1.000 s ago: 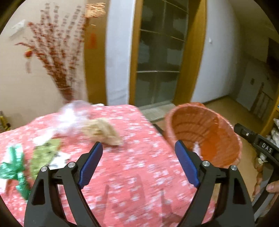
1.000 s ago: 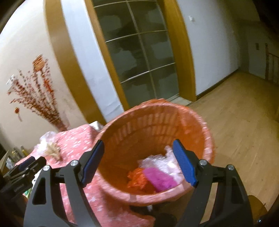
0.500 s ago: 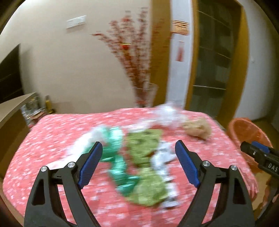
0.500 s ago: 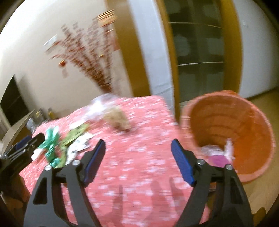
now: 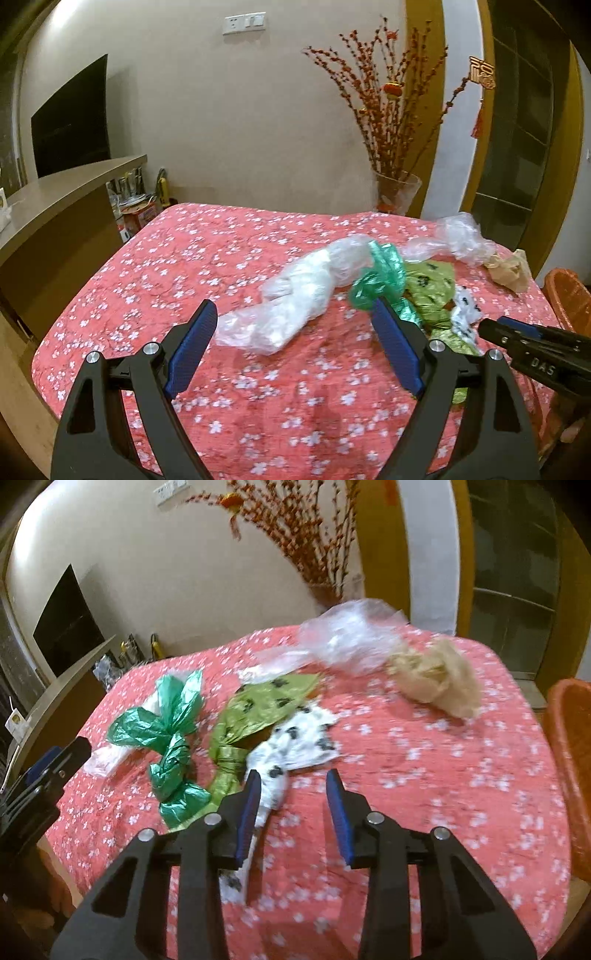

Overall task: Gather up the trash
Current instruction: 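Grasp the white paw-print bag with the right gripper while the left grasps the clear bag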

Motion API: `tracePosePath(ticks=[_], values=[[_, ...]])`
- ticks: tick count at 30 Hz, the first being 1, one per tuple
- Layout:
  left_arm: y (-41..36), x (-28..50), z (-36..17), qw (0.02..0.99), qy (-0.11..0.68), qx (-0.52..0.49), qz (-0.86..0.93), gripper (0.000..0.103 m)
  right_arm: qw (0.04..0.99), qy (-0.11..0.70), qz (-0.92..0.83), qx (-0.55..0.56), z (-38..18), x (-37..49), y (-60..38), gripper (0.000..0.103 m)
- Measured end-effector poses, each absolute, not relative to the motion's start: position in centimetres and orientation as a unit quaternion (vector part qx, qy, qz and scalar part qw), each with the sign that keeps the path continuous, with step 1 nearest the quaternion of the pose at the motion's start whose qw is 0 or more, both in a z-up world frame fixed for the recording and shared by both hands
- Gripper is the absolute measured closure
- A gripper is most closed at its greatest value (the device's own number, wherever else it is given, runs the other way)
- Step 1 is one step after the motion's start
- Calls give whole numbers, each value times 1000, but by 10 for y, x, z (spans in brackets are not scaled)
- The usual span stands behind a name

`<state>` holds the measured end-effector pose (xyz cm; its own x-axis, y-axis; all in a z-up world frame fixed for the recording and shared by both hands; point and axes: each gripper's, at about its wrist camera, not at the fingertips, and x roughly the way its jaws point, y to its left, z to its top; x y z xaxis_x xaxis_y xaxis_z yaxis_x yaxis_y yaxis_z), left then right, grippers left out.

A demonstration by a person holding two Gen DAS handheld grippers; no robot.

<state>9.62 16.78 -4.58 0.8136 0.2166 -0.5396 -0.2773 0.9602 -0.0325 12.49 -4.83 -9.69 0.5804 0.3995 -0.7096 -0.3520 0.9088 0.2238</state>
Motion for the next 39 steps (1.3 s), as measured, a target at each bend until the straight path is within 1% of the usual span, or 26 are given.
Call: tracePosePath(ticks=[2,4,6,8,9,12,24,36,38,39], values=[[171,97,-49,949,279,-58,132,18,886,412,211,24,-101,130,-41,68],[176,97,-51,948,281,-61,135,18,881,422,212,18,-107,134,-35,72],[179,98,-53,947,283,-63,137,18,880,423,214,12,-110,136,-30,73],[183,98,-54,946,285,-63,140,18,880,421,220,1,-110,134,-25,78],[185,100,-55,945,287,-64,141,18,879,421,223,-2,-110,132,-23,82],[192,106,-56,942,295,-69,145,18,883,414,222,-17,-110,126,-23,86],[210,147,-68,924,358,-54,125,18,895,417,157,32,-114,128,-90,86],[201,181,-81,910,400,-59,92,19,897,412,157,22,-117,124,-89,86],[202,184,-84,906,409,-69,87,25,898,411,158,20,-117,122,-89,86],[203,185,-85,904,413,-75,85,30,898,410,158,18,-117,121,-89,86]])
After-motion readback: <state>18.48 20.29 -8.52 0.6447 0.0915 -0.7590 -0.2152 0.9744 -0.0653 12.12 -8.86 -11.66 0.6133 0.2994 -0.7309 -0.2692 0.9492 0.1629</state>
